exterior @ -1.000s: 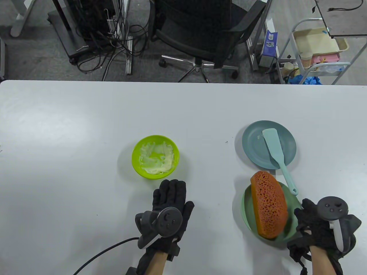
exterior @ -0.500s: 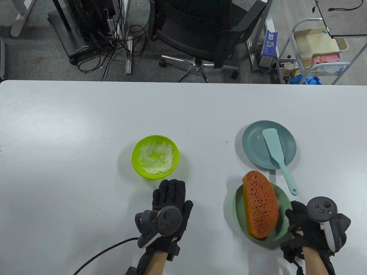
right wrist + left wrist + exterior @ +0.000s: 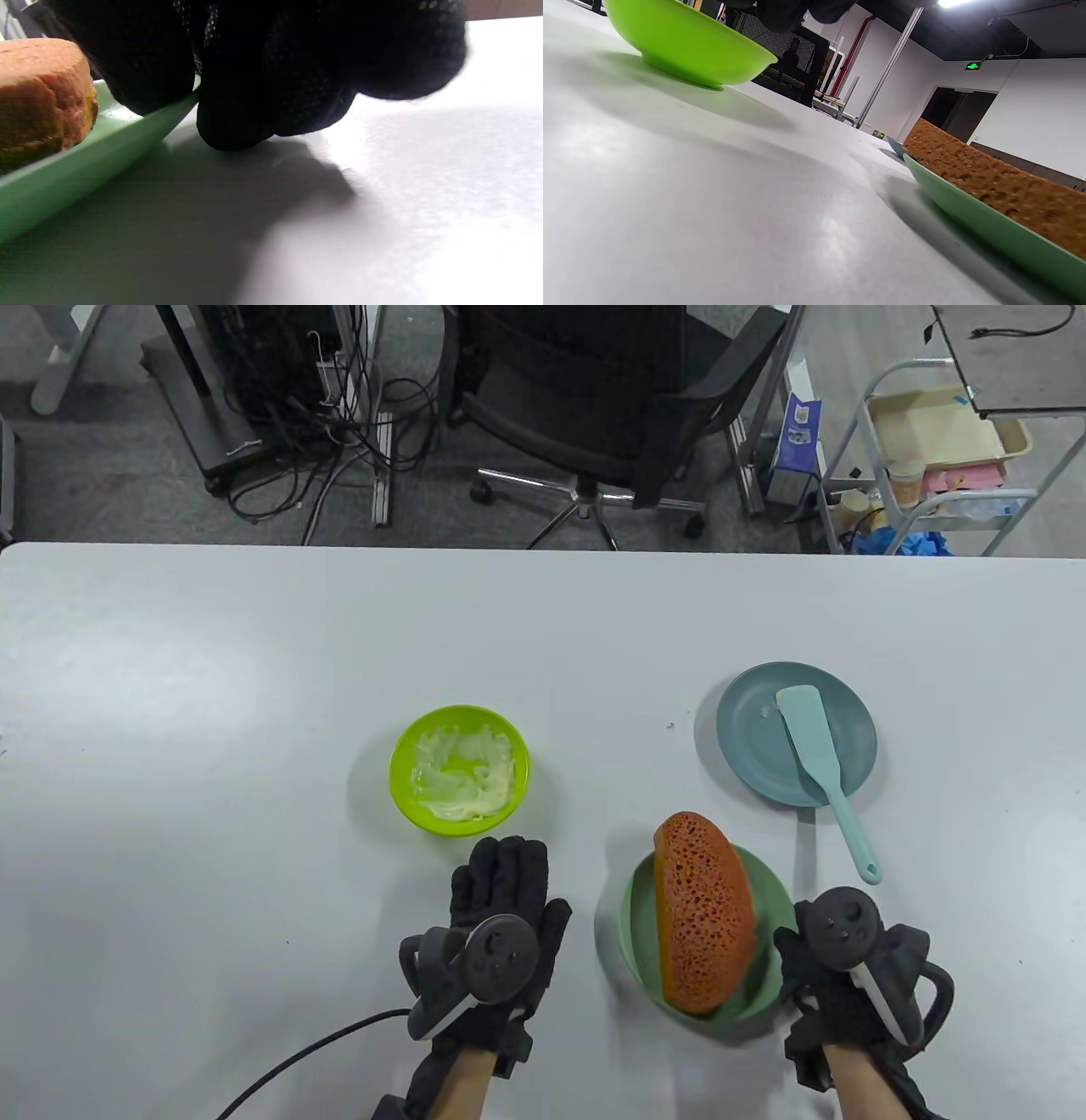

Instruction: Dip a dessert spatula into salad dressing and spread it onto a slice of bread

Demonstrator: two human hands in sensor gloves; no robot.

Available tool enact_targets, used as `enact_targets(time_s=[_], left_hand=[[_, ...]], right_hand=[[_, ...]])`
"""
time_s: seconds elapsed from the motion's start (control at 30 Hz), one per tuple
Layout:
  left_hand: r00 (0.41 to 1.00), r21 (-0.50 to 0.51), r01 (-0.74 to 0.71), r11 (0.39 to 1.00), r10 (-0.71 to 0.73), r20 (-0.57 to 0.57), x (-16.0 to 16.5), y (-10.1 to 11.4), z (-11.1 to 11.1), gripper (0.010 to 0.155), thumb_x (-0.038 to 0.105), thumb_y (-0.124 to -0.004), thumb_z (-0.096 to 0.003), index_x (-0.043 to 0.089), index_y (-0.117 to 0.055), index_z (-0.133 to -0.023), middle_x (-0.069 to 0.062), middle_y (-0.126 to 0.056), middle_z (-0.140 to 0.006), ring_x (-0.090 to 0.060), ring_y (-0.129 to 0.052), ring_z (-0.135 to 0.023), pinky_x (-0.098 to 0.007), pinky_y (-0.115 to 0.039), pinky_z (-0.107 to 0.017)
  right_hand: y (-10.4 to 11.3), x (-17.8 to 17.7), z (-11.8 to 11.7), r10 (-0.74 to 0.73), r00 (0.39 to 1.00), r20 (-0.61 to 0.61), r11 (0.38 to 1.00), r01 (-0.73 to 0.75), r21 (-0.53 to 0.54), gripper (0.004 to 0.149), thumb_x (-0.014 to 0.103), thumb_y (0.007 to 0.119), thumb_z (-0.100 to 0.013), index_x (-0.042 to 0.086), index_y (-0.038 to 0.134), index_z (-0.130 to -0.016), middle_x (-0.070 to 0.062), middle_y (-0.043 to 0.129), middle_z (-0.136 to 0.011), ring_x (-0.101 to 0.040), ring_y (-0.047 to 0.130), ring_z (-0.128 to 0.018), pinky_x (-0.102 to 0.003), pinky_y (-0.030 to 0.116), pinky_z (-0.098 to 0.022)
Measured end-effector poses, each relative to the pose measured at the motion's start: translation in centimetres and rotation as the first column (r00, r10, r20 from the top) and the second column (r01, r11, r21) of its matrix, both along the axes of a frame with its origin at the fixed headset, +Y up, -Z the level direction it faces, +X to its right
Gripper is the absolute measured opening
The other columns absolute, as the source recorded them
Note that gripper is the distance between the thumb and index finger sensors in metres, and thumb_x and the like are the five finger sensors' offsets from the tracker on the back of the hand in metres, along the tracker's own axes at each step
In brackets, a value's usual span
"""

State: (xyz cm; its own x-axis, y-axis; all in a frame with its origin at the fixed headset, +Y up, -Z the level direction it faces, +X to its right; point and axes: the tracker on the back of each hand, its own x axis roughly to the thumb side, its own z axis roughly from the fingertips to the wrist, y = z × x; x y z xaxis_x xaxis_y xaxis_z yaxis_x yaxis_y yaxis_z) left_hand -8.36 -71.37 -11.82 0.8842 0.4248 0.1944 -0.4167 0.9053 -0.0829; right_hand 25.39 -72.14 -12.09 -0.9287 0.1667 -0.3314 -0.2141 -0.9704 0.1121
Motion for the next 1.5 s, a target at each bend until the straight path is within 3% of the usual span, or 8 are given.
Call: enact_targets(time_s=[0.27, 0.77, 1.07, 1.3, 1.5], left_hand=[[1.0, -0.002, -0.003, 1.0, 0.003, -0.009, -0.1, 0.0, -0.1, 0.068, 0.049, -0.055, -0.0551, 0.014, -0.043, -0.112, -0.017, -0.045, -0.117, -0.047, -0.037, -0.109, -0.06, -0.035, -0.075], [1.0, -0.006, 0.014, 1.0, -0.014, -0.004, 0.0, -0.1, -0.2, 0.068, 0.049, -0.055, -0.0552, 0.014, -0.043, -0.112, -0.017, -0.045, -0.117, -0.047, -0.037, -0.109, -0.06, -0.035, -0.075], [1.0, -0.006, 0.011, 1.0, -0.011, -0.006, 0.0, -0.1, -0.2, 0.068, 0.05, -0.055, -0.0551, 0.014, -0.043, -0.112, -0.017, -0.045, -0.117, -0.047, -0.037, -0.109, -0.06, -0.035, -0.075], [1.0, 0.0, 0.006, 1.0, -0.006, 0.002, 0.0, -0.1, -0.2, 0.07, 0.052, -0.056, -0.0546, 0.015, -0.043, -0.113, -0.017, -0.045, -0.118, -0.047, -0.037, -0.109, -0.06, -0.035, -0.075], [1.0, 0.001, 0.002, 1.0, -0.002, 0.011, 0.1, -0.1, -0.2, 0.07, 0.052, -0.054, -0.0547, 0.015, -0.042, -0.113, -0.016, -0.044, -0.118, -0.046, -0.037, -0.109, -0.06, -0.035, -0.075]], right_hand=[[-0.1, -1.4, -0.1, 0.024, 0.998, -0.057, 1.0, -0.024, 0.008, 0.051, 0.042, 0.09, -0.04, 0.012, 0.084, -0.081, -0.005, 0.103, -0.057, -0.024, 0.102, -0.042, -0.038, 0.091, -0.031], [-0.6, -3.3, 0.0, -0.08, 0.981, -0.175, 0.996, 0.083, 0.01, 0.054, 0.044, 0.089, -0.04, 0.009, 0.083, -0.081, -0.003, 0.104, -0.055, -0.022, 0.103, -0.039, -0.036, 0.092, -0.029], [-0.7, -3.9, 0.1, -0.08, 0.973, -0.217, 0.996, 0.084, 0.012, 0.056, 0.048, 0.086, -0.041, 0.011, 0.081, -0.083, -0.003, 0.102, -0.06, -0.023, 0.101, -0.044, -0.037, 0.091, -0.033], [1.6, -2.9, 1.2, -0.061, 0.978, -0.202, 0.983, 0.094, 0.155, 0.059, 0.051, 0.084, -0.041, 0.018, 0.078, -0.089, -0.005, 0.096, -0.075, -0.028, 0.096, -0.059, -0.042, 0.088, -0.045], [5.9, -1.3, 2.1, -0.1, 0.975, -0.2, 0.92, 0.168, 0.355, 0.06, 0.049, 0.084, -0.042, 0.02, 0.075, -0.093, -0.007, 0.09, -0.085, -0.034, 0.092, -0.071, -0.045, 0.085, -0.051]])
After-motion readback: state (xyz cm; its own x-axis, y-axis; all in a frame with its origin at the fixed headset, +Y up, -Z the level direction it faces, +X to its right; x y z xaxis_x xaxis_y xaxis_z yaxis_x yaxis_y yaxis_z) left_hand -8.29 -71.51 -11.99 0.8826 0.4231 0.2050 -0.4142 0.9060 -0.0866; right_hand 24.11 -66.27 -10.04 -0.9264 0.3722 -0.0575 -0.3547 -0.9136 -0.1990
